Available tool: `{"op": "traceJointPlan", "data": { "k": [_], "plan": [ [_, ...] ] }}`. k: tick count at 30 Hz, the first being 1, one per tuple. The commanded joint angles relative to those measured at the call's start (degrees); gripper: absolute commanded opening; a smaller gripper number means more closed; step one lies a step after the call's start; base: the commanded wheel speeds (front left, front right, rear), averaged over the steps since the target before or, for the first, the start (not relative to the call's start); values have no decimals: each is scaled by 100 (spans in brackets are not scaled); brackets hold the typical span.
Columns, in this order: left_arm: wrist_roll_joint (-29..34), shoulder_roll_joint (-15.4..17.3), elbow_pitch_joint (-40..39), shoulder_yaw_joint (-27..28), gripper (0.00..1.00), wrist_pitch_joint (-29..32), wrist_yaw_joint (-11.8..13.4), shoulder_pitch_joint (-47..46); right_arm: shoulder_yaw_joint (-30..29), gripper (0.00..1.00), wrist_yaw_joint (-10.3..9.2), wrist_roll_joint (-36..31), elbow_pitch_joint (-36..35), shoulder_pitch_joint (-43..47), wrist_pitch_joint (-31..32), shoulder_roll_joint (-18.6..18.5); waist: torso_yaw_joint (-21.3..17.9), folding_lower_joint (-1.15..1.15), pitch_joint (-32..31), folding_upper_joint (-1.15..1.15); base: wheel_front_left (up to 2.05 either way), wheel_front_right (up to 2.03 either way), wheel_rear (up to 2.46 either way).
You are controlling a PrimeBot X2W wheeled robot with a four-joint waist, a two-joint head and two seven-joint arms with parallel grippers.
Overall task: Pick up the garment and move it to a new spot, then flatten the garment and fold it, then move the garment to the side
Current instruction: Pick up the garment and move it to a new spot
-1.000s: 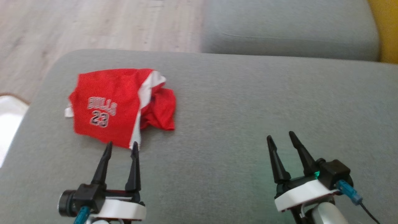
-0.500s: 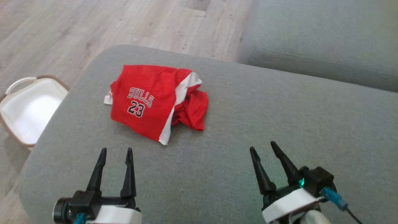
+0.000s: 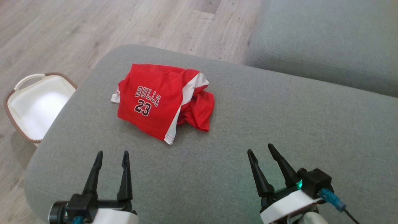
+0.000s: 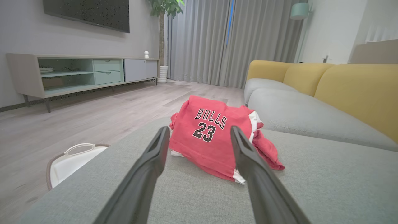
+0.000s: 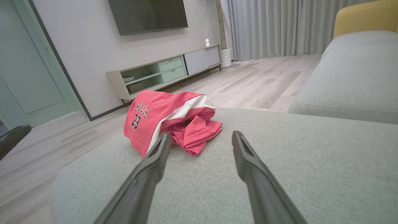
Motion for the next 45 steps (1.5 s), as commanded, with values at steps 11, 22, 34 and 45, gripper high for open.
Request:
{"op": "traceJointPlan", "data": {
  "k": [11,22,34,45],
  "plan": [
    [280,464,315,521,100,-55,-361,-1686,-267,100,-4,-180,-373,-406,-62,-30,-398,1,799,0,0,0,0],
    [-203,1452,2268,-461,100,662,-484,-4249,-687,100,-4,-431,-614,-844,-62,-30,-864,1,1746,0,0,0,0],
    [-2016,2156,3560,-2399,100,2069,-487,-5425,-774,100,-4,-349,-770,-1174,-62,-30,-1320,1,2292,0,0,0,0],
    [-3022,2424,3426,-2912,0,1122,-487,-5771,-787,100,-4,-274,-706,-1179,-62,-30,-1353,1,2069,0,0,0,0]
  ]
}}
